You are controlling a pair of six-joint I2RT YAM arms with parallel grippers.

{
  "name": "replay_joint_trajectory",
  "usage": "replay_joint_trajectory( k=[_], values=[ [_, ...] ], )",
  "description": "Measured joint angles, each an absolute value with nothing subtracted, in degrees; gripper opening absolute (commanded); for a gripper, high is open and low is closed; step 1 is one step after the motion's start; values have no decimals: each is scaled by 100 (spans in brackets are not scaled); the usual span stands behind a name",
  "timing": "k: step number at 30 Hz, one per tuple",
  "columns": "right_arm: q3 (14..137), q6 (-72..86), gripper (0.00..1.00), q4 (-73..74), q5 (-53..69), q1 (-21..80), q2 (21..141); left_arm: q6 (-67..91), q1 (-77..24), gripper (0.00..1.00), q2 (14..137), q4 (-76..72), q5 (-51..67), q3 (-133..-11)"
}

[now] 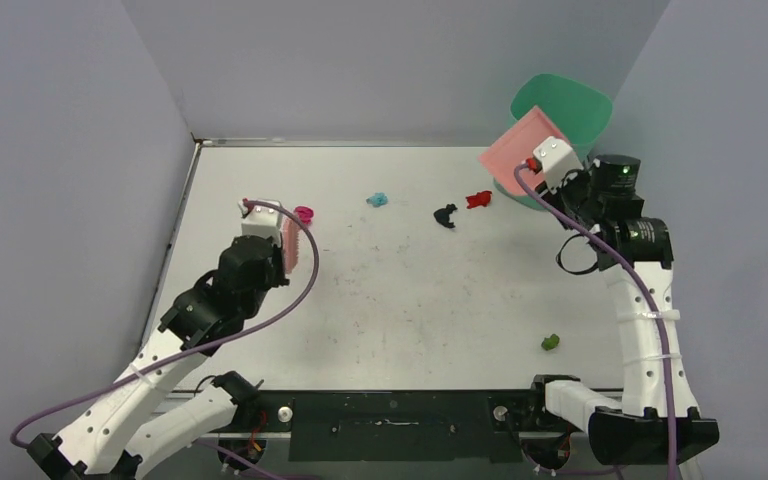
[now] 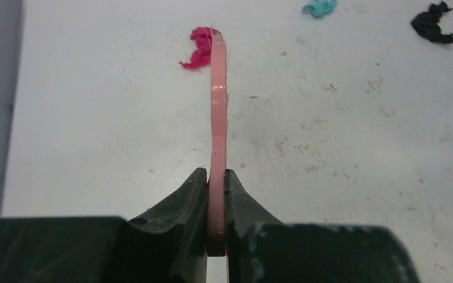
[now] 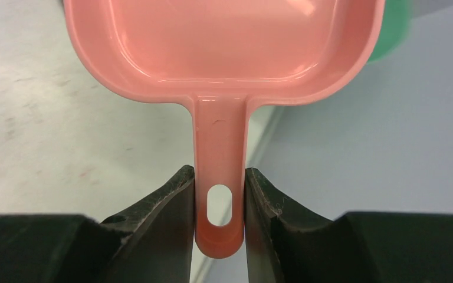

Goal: Sweep away the paper scraps from the table

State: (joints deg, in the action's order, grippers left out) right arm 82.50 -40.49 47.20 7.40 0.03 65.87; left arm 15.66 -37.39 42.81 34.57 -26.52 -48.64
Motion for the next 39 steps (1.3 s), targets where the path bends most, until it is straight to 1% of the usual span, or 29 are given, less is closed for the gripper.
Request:
replay_joint_trajectory(
  k=[3,7,9,12,15,18,22,24,28,33,36,39],
  values=[
    [7489,-3850,5,4866,1367,49,6313,1466,-3739,0,4989,3841,-3336,-5662],
    [6639,-3675,5,4982,1855,84,6265,1280,-3841,0,6346,4351,-4545,-6593],
    [6466,-3651,5,5046,1994,84,6263,1302,-3903,0,7122,4777,-5190,-6849],
    [6447,-3645,5,5081,2152,86,6250,1872,-3865,0,8416,5747,-6003,-7120],
    [6449,-3658,5,5098,2290,95,6235,2370,-3664,0,9452,6508,-6211,-7105],
    [6449,-3662,5,5148,2373,123,6239,2552,-3328,0,9802,6707,-5937,-6936],
    [6521,-3682,5,5275,2427,123,6265,2589,-2792,0,9859,6545,-5282,-6552],
    [6558,-3686,5,5308,2429,128,6270,2536,-2714,0,9859,6416,-4934,-6340],
    [6584,-3699,5,5347,2427,145,6267,2298,-2777,0,9758,6248,-4202,-6187],
    [6582,-3704,5,5422,2405,185,6267,2169,-3098,0,8993,6202,-3323,-6250],
    [6534,-3704,5,5430,2300,224,6267,2174,-3481,0,8674,6208,-2709,-6641],
    [6403,-3726,5,5494,2178,272,6267,2187,-3752,0,8643,6241,-2364,-7218]
  ],
)
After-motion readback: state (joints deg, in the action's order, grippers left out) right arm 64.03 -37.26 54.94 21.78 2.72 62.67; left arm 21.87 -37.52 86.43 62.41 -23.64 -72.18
